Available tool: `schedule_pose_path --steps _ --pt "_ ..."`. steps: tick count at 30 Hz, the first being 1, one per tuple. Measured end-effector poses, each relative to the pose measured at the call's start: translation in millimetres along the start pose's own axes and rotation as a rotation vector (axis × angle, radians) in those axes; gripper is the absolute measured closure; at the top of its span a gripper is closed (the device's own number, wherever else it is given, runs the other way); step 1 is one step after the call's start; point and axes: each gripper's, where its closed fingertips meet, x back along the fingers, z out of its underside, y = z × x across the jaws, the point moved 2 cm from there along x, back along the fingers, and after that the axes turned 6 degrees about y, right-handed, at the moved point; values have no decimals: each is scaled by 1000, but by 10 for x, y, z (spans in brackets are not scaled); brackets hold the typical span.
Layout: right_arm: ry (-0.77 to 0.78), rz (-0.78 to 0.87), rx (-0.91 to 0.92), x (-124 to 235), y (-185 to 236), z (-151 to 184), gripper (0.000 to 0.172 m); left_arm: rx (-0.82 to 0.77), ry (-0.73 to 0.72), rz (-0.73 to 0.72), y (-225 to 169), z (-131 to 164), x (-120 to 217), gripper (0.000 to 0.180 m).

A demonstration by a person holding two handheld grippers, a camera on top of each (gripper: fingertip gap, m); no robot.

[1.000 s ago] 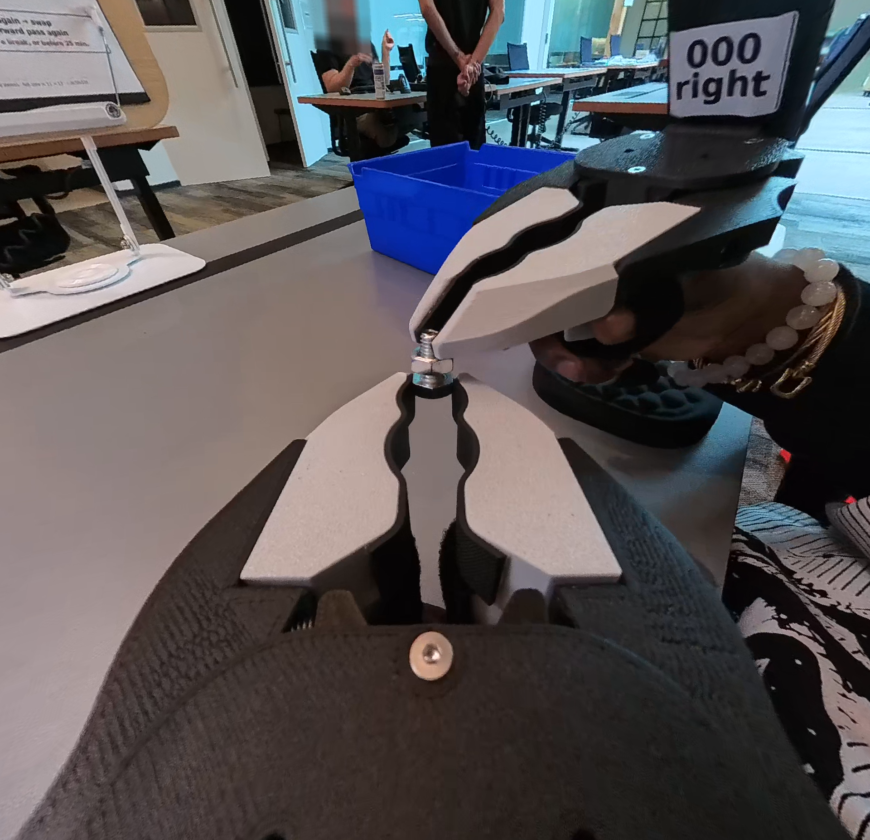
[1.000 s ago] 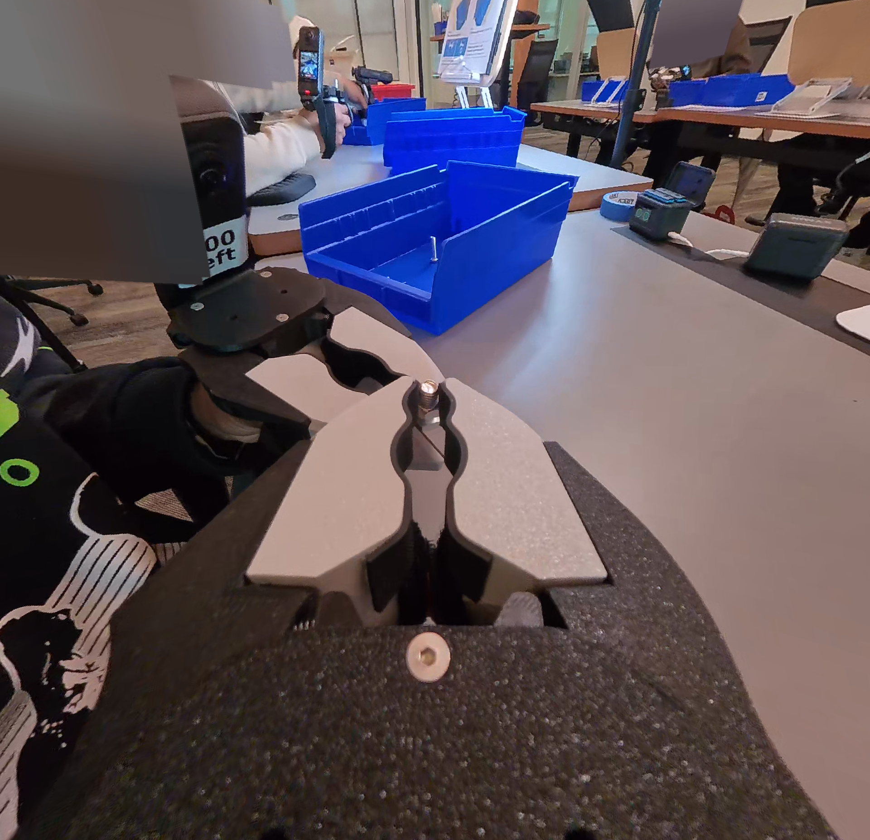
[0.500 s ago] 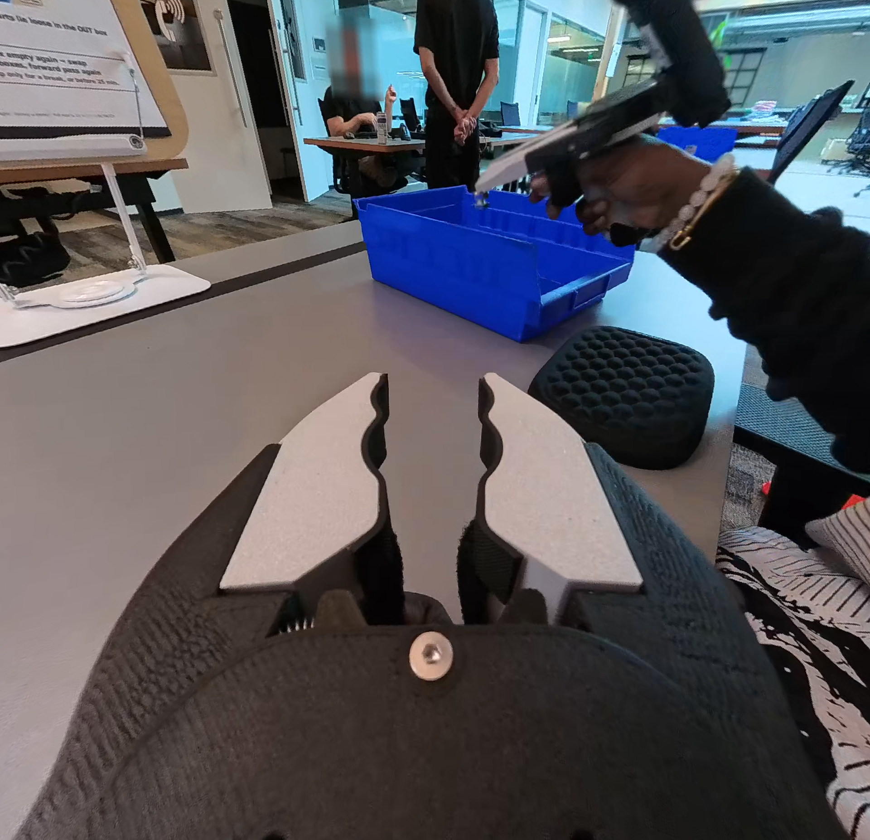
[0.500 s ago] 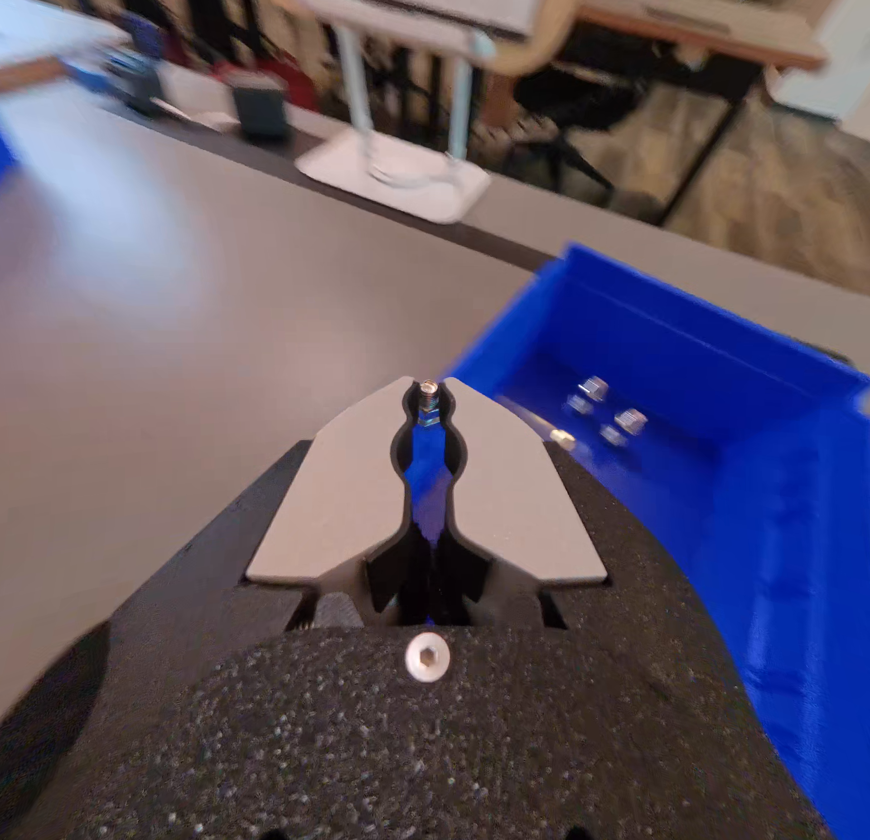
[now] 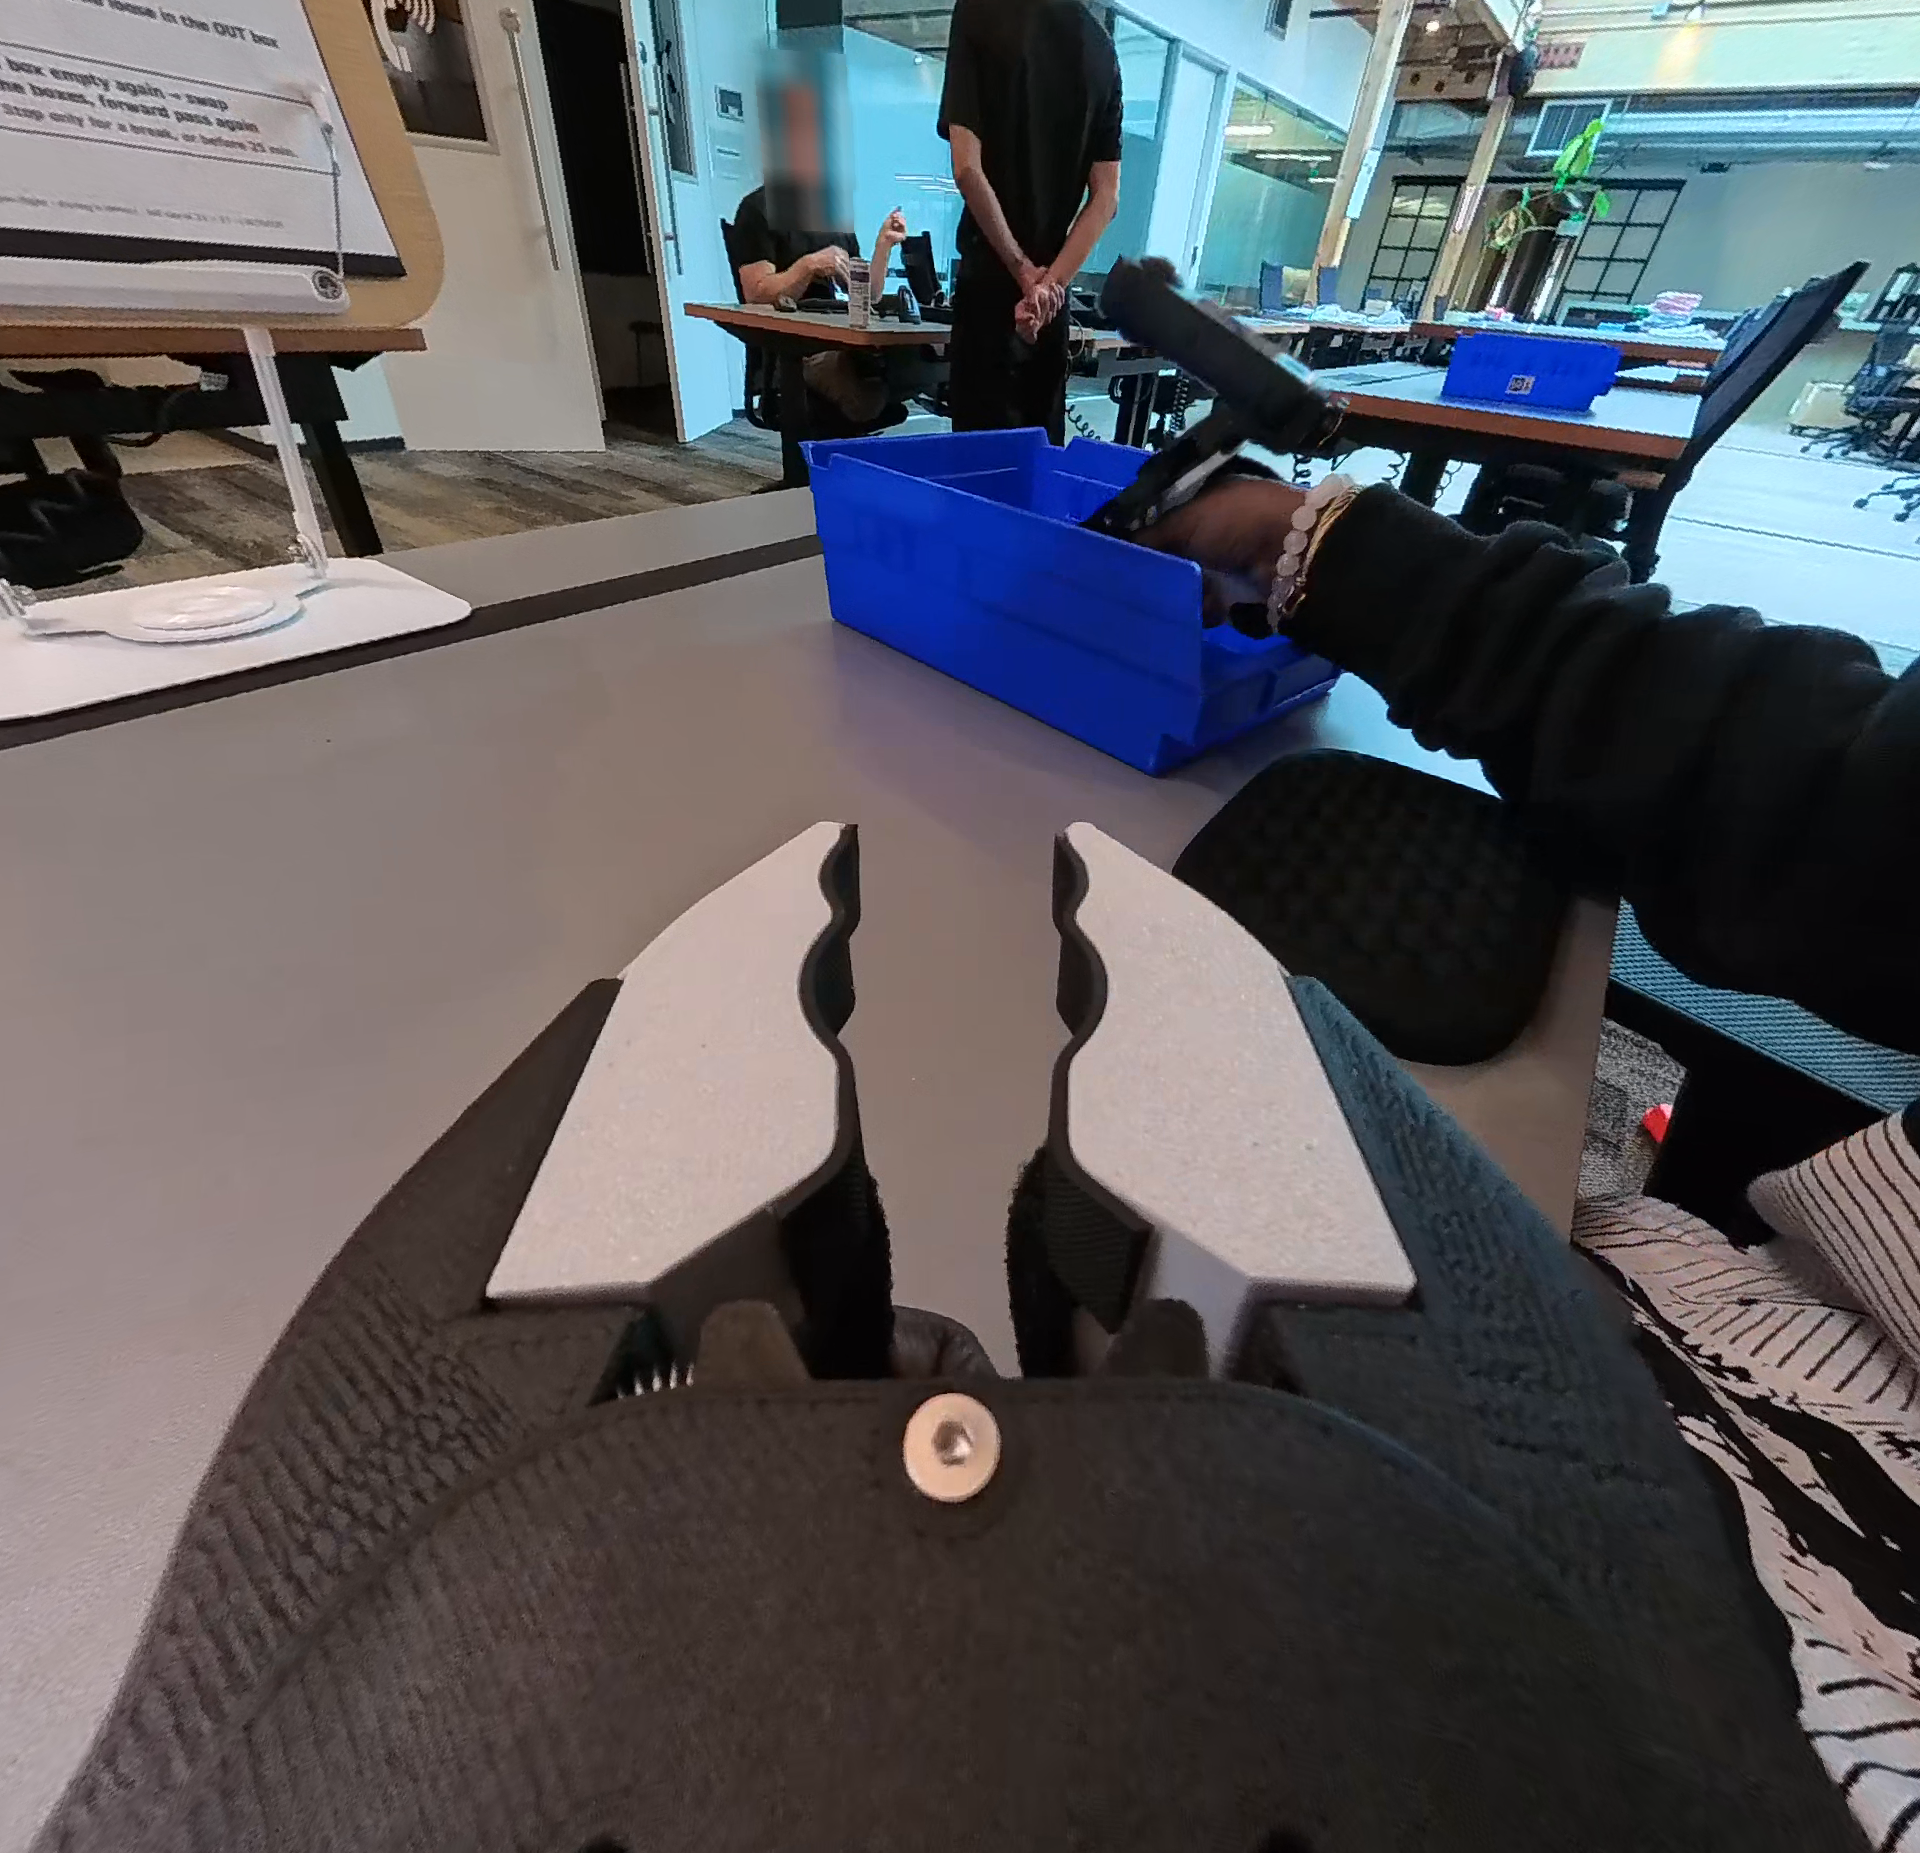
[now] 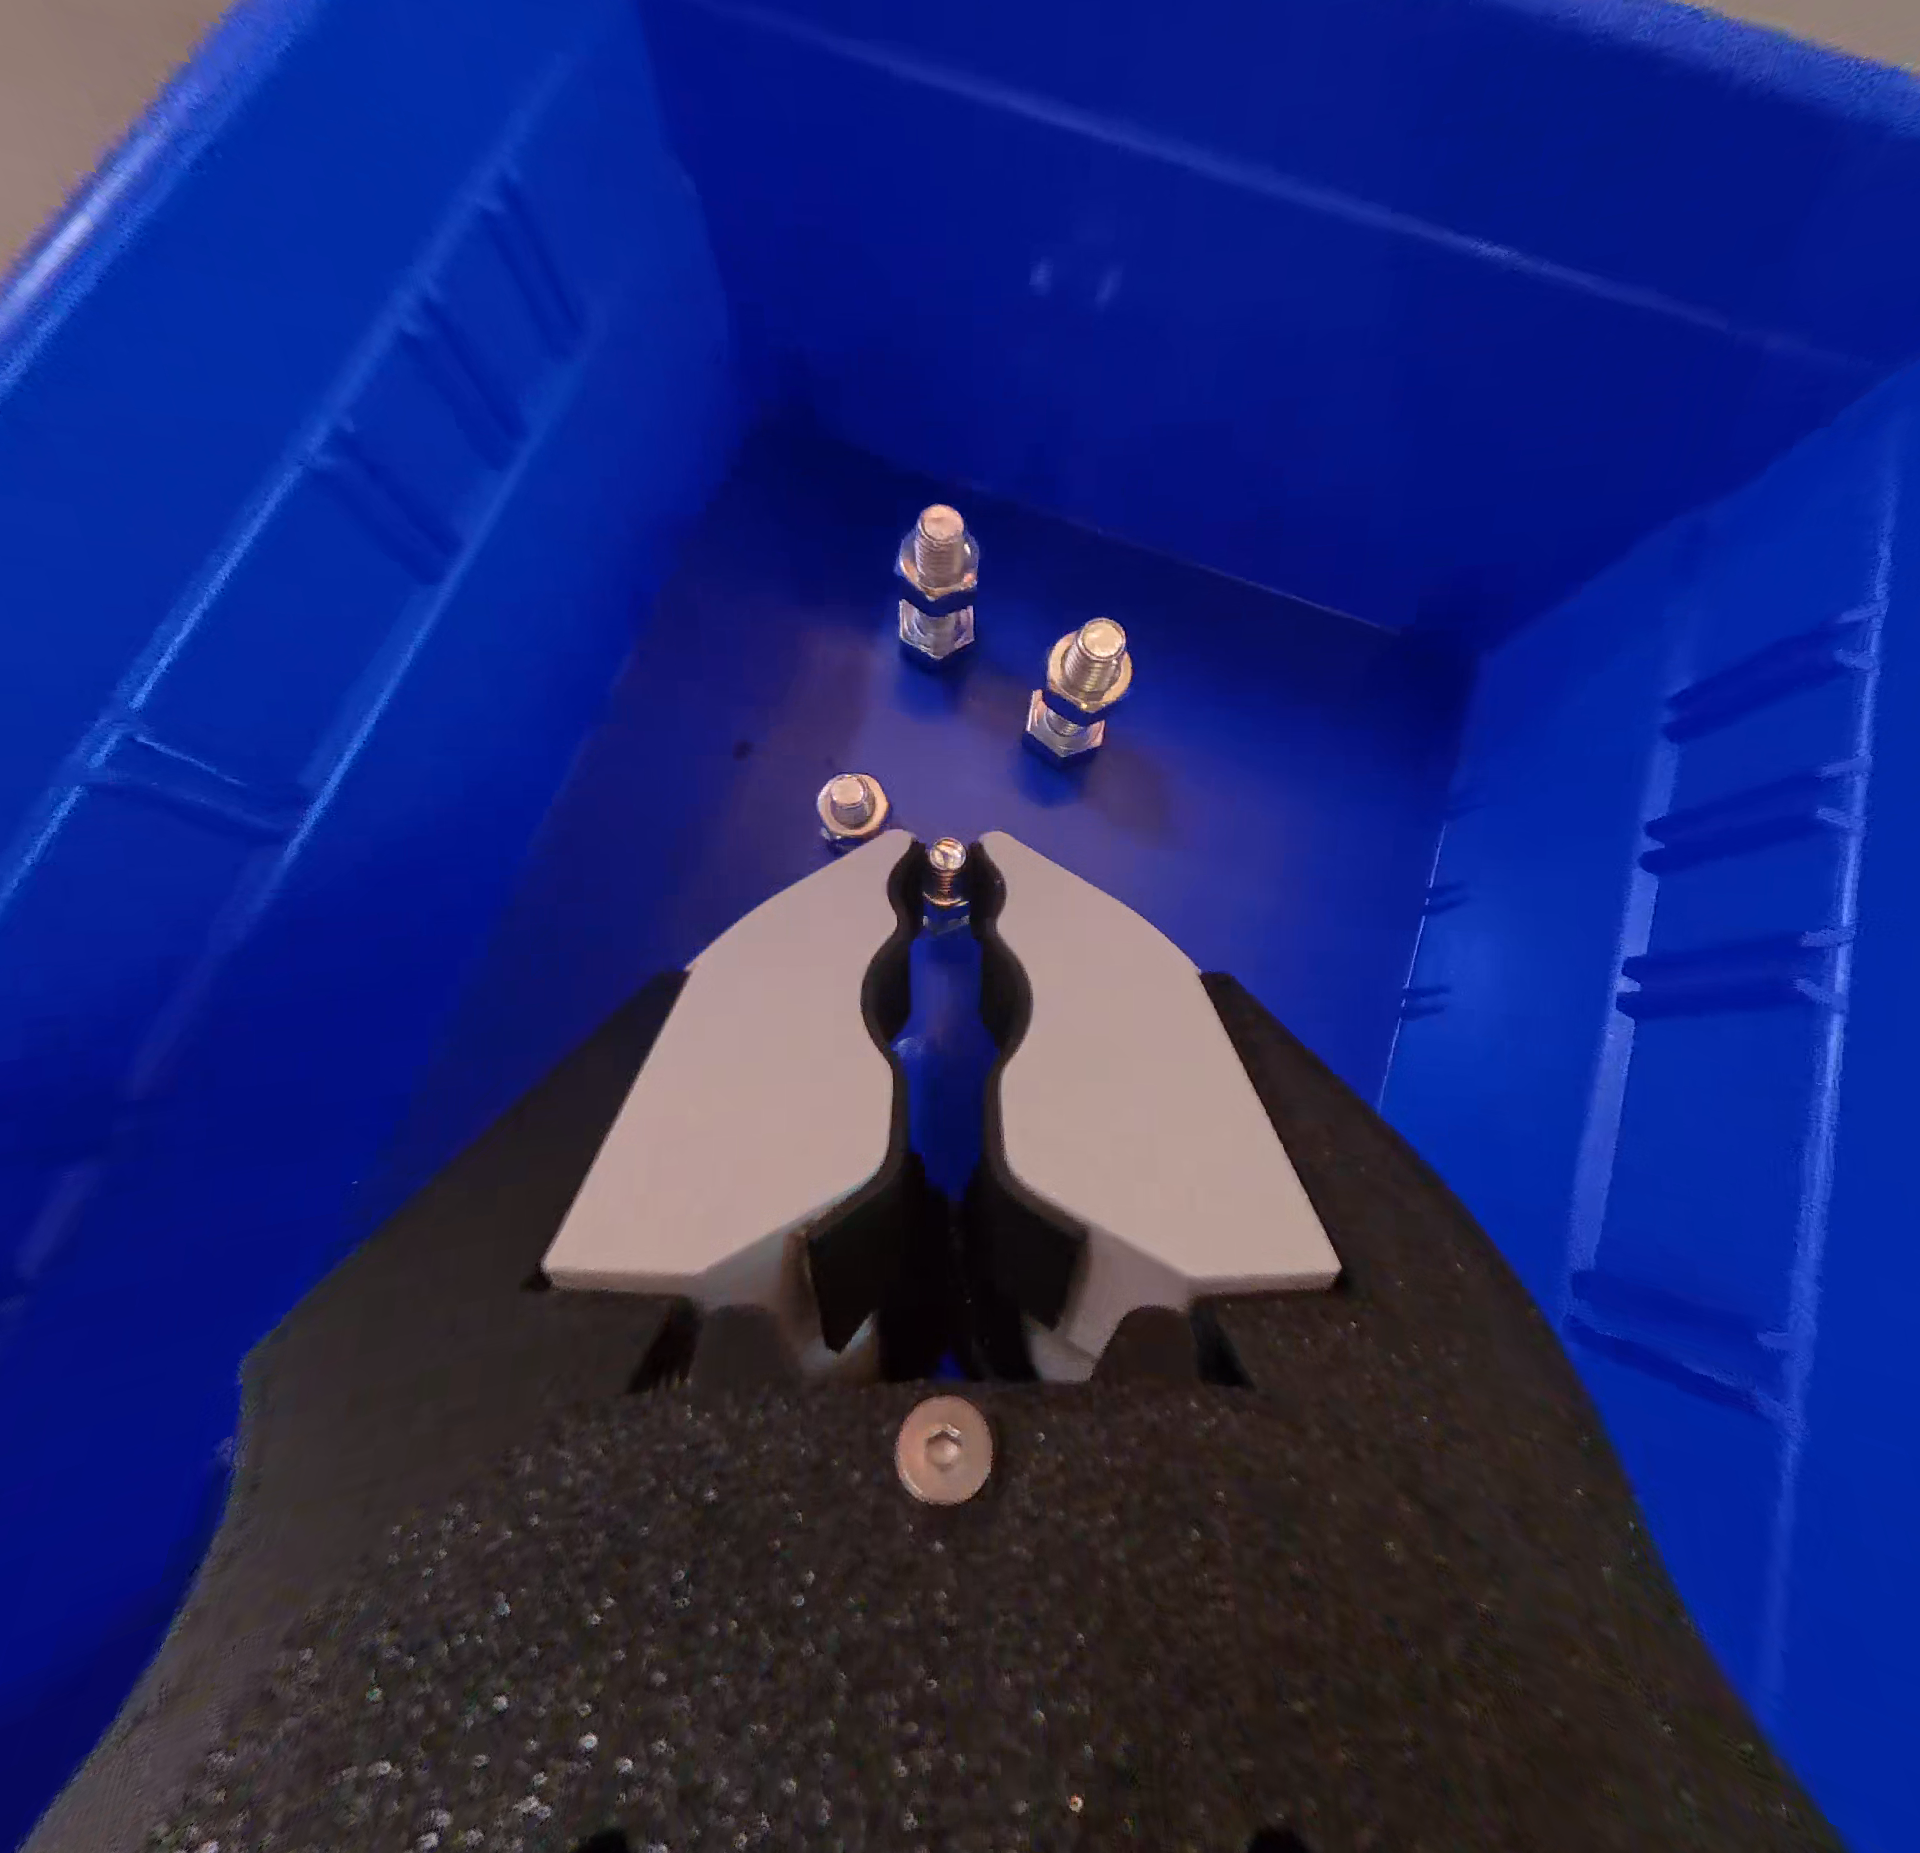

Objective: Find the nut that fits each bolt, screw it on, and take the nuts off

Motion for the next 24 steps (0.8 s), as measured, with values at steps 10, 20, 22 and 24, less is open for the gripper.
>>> schedule_pose_path --steps 10,20,22,24 --pt "10 29 26 25 -5 7 155 -4 -5 -3 0 -6 8 145" --pt "-714 -136 122 1527 1047 -362 125 10 -6 8 8 -27 18 145" --pt "-814 -217 157 1769 1386 -222 129 7 -24 -12 38 -70 63 145" --pt "-865 -286 192 1872 1656 -45 132 -18 -30 -45 93 -135 152 145"
